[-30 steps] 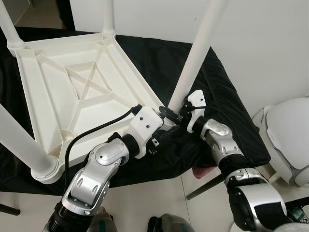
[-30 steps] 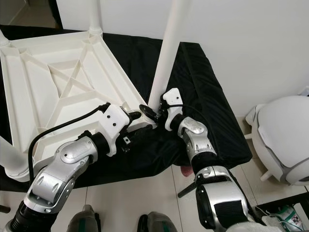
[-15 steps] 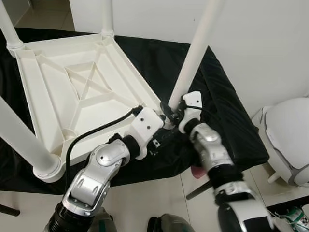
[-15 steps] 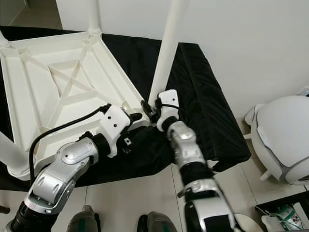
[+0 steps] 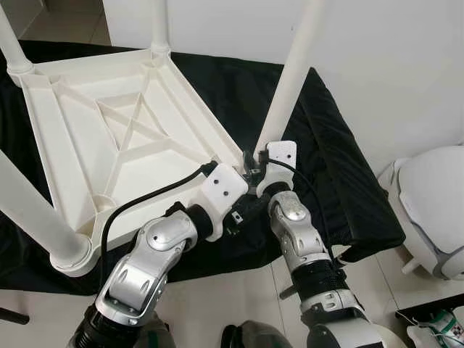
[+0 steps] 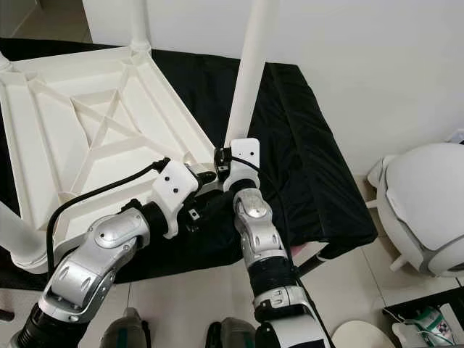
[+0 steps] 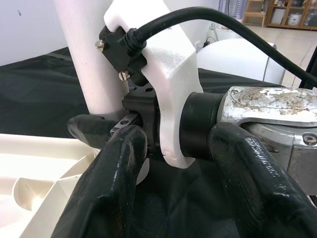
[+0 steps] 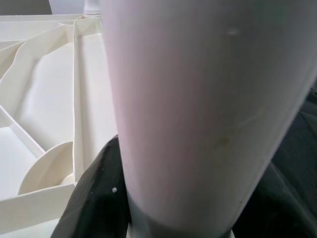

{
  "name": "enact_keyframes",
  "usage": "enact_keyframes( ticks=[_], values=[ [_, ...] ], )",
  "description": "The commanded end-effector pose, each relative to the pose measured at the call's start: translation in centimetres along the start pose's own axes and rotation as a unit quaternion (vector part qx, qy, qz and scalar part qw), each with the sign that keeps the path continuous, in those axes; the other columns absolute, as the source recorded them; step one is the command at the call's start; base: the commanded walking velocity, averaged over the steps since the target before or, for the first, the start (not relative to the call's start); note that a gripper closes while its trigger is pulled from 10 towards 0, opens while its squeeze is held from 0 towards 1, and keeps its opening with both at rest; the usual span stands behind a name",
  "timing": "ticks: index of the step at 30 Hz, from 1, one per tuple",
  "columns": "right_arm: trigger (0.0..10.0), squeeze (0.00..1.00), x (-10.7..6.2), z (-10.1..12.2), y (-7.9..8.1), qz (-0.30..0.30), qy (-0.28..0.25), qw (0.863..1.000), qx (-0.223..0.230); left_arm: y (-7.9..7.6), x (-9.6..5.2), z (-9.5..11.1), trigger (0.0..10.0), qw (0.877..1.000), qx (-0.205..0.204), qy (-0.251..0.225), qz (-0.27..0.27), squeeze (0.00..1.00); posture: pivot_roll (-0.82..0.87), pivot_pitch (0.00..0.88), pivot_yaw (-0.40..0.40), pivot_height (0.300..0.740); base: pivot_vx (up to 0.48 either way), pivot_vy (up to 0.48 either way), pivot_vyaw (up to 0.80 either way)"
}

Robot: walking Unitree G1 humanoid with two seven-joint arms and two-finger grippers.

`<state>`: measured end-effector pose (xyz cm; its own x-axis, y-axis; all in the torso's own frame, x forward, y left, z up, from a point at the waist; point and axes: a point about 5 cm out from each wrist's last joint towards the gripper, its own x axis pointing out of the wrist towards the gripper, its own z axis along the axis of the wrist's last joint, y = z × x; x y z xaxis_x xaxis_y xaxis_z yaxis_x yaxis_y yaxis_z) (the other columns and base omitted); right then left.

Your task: Building children table

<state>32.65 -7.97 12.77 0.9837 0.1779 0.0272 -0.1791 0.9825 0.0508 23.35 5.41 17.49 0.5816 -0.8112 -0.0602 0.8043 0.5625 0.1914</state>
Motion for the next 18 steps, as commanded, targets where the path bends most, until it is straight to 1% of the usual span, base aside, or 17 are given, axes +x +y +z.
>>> enact_keyframes(
  ticks=[1,5,6,10,11,13,14,15,16,17,18],
  values=[
    [10.0,1.00,-0.5,-1.0,-0.1,-0.001,0.026,1.000,-0.008,-0.1,0.1,0.0,10.0,1.000,-0.004,0.000,0.012,0.00,0.01,0.000,-0.132,0.740,0.000,0.000,0.00],
    [10.0,1.00,-0.5,-0.7,-0.3,-0.004,0.019,1.000,-0.006,-0.1,0.1,0.0,10.0,1.000,-0.004,0.000,0.013,0.00,0.01,0.000,-0.134,0.740,0.000,0.000,0.00],
    [10.0,1.00,-0.5,-0.5,-0.6,0.000,0.014,1.000,0.001,-0.1,0.1,0.0,10.0,1.000,-0.004,0.000,0.013,0.00,0.01,0.000,-0.134,0.740,0.000,0.000,0.00],
    [10.0,1.00,-0.3,-0.3,-1.2,0.004,0.009,1.000,0.002,-0.1,0.1,0.0,10.0,1.000,-0.003,-0.001,0.013,0.00,0.01,0.000,-0.134,0.740,0.000,0.000,0.00],
    [10.0,1.00,-0.2,0.1,-1.7,0.009,0.001,1.000,0.001,-0.1,0.1,0.0,10.0,1.000,-0.003,-0.001,0.013,0.00,0.01,0.000,-0.134,0.740,0.000,0.000,0.00],
    [10.0,1.00,-0.1,0.2,-1.8,0.012,-0.004,1.000,-0.001,-0.1,0.1,0.0,10.0,1.000,-0.002,0.000,0.014,0.00,0.01,0.000,-0.134,0.740,0.000,0.000,0.00],
    [10.0,1.00,0.2,0.8,-2.1,0.056,-0.013,0.998,0.002,0.0,0.0,-0.1,10.0,1.000,-0.002,0.000,0.014,0.00,0.01,0.000,-0.134,0.740,0.000,0.000,0.00],
    [10.0,1.00,0.2,0.9,-2.1,0.071,-0.015,0.997,0.005,0.0,0.0,-0.1,10.0,1.000,-0.002,0.001,0.014,0.00,0.01,0.000,-0.134,0.740,0.000,0.000,0.00],
    [10.0,1.00,0.2,0.9,-2.1,0.071,-0.015,0.997,0.005,0.0,0.0,-0.1,10.0,1.000,-0.002,0.001,0.014,0.00,0.01,0.000,-0.134,0.740,0.000,0.000,0.00],
    [10.0,0.00,0.4,1.0,-2.3,0.100,-0.011,0.995,-0.003,0.0,-0.1,-0.1,10.0,1.000,-0.001,0.001,0.015,0.00,0.01,0.001,-0.132,0.740,0.000,0.000,0.00],
    [10.0,0.00,0.5,1.1,-2.5,0.122,-0.010,0.992,-0.012,0.1,-0.1,-0.1,10.0,1.000,0.000,0.001,0.015,0.00,0.00,0.006,-0.127,0.740,0.000,0.000,0.00]
  ],
)
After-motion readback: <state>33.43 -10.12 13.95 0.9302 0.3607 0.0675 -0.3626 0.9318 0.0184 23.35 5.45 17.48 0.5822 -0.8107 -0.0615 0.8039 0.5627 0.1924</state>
